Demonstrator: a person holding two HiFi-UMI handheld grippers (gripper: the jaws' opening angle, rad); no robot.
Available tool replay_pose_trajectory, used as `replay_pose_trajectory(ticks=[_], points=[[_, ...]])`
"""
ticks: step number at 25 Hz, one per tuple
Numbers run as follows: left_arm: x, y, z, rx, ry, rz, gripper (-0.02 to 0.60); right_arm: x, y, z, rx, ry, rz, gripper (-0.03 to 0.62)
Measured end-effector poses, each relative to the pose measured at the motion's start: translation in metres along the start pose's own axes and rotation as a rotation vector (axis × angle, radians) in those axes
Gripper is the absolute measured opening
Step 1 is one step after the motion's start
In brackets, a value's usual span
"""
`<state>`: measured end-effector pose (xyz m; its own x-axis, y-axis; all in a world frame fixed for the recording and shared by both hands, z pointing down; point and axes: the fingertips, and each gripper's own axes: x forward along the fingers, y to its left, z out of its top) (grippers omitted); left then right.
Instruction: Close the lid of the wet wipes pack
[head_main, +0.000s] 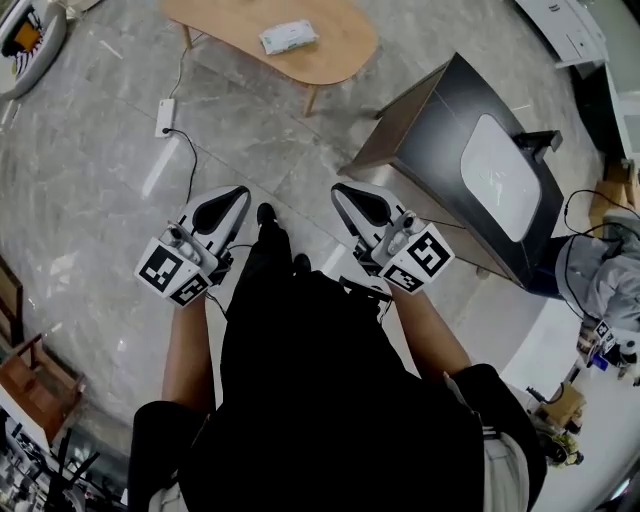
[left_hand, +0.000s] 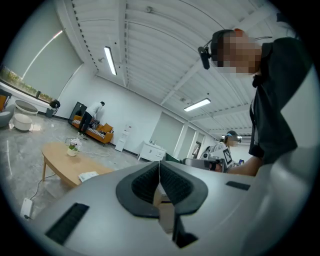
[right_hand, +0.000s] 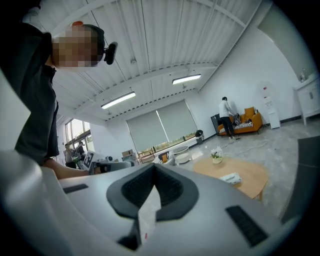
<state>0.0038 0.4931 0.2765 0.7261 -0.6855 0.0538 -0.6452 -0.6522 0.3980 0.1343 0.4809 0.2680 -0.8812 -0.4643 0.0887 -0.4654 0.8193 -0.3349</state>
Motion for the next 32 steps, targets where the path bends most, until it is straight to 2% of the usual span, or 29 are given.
replay_pose_trajectory(ticks=[7, 14, 18, 24, 32], points=[[0.005, 0.082, 0.045, -0.032, -0.047, 0.004, 0.017, 0.087, -0.028, 0.031, -0.038, 0.036, 0.015, 0.011], [0.029, 0.131, 0.064, -0.054, -0.053, -0.029, 0.017, 0.127, -0.062, 0.051, -0.058, 0.04, -0.013, 0.011], [0.06, 0.152, 0.076, -0.03, -0.039, -0.047, 0.017, 0.14, -0.098, 0.065, -0.048, 0.024, -0.027, 0.011], [0.119, 0.187, 0.089, -0.016, -0.023, -0.033, 0.017, 0.163, -0.163, 0.08, -0.038, 0.0, -0.007, 0.011], [0.209, 0.223, 0.131, 0.009, -0.021, -0.003, 0.017, 0.184, -0.26, 0.128, -0.035, -0.031, 0.035, 0.011]])
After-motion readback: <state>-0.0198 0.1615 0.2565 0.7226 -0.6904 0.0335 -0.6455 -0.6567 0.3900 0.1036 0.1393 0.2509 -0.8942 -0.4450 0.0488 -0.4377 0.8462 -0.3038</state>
